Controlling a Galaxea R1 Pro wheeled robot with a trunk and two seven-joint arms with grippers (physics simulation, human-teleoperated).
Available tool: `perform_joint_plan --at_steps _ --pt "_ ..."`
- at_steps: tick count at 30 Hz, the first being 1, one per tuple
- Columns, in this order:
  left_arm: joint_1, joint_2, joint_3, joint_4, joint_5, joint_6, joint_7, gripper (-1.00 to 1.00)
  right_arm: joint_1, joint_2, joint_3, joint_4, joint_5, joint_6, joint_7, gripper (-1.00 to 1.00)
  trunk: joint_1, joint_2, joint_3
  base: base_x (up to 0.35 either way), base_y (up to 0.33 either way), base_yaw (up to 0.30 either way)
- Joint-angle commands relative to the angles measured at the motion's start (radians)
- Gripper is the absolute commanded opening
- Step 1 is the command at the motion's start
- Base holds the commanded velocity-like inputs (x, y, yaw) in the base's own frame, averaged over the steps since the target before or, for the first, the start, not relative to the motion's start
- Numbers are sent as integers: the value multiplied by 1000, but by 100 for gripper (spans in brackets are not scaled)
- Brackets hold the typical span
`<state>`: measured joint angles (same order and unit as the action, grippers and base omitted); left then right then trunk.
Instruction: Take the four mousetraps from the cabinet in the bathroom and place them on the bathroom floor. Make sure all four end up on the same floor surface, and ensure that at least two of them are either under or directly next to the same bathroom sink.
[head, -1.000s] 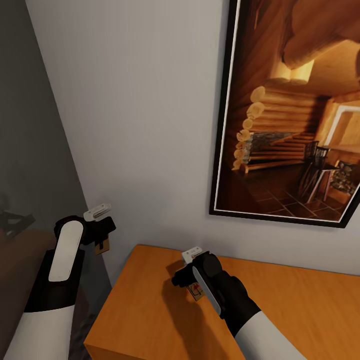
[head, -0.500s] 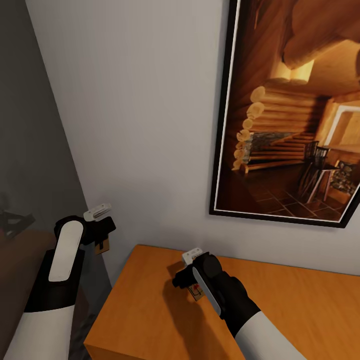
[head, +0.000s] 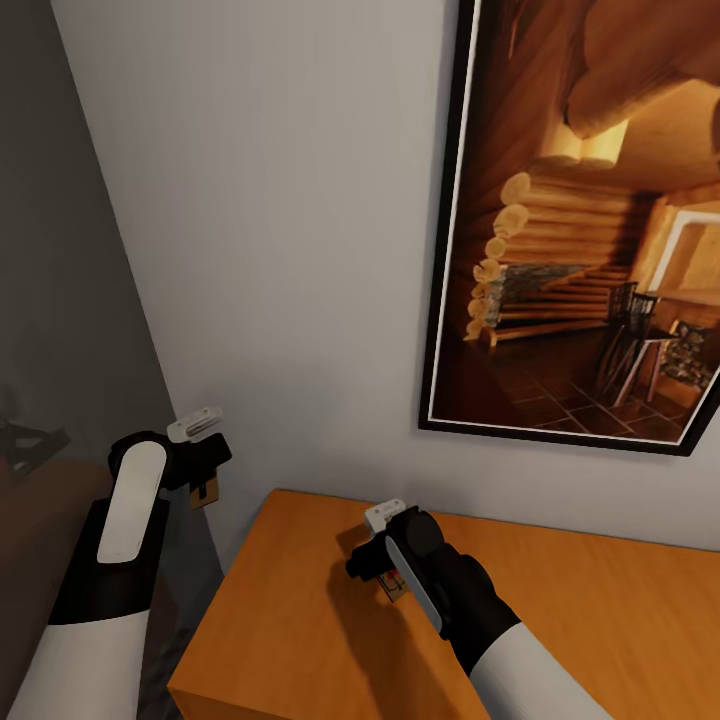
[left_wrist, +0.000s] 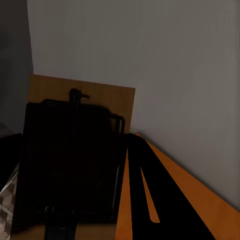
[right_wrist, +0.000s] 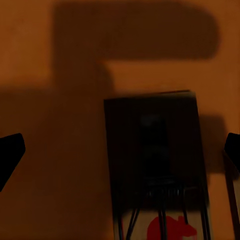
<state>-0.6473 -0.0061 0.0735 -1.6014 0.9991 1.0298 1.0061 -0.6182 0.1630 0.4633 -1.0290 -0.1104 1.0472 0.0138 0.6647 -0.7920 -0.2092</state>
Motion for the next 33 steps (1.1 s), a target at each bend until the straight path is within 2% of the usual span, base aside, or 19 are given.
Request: perform_joint_plan --at_steps 1,27,28,33 --pt "0 0 0 0 -2 3 -4 -100 0 0 0 0 0 0 0 100 0 0 0 0 0 0" --pt "0 0 0 -2 -2 3 -4 -100 0 0 0 30 0 0 0 100 0 0 0 0 0 0" --pt "0 0 0 -2 -2 3 -4 -100 0 0 0 30 0 0 0 -100 0 0 0 0 0 0" --pt "0 0 0 -2 -2 3 -4 -100 0 0 0 30 0 0 0 -100 0 0 0 0 0 0"
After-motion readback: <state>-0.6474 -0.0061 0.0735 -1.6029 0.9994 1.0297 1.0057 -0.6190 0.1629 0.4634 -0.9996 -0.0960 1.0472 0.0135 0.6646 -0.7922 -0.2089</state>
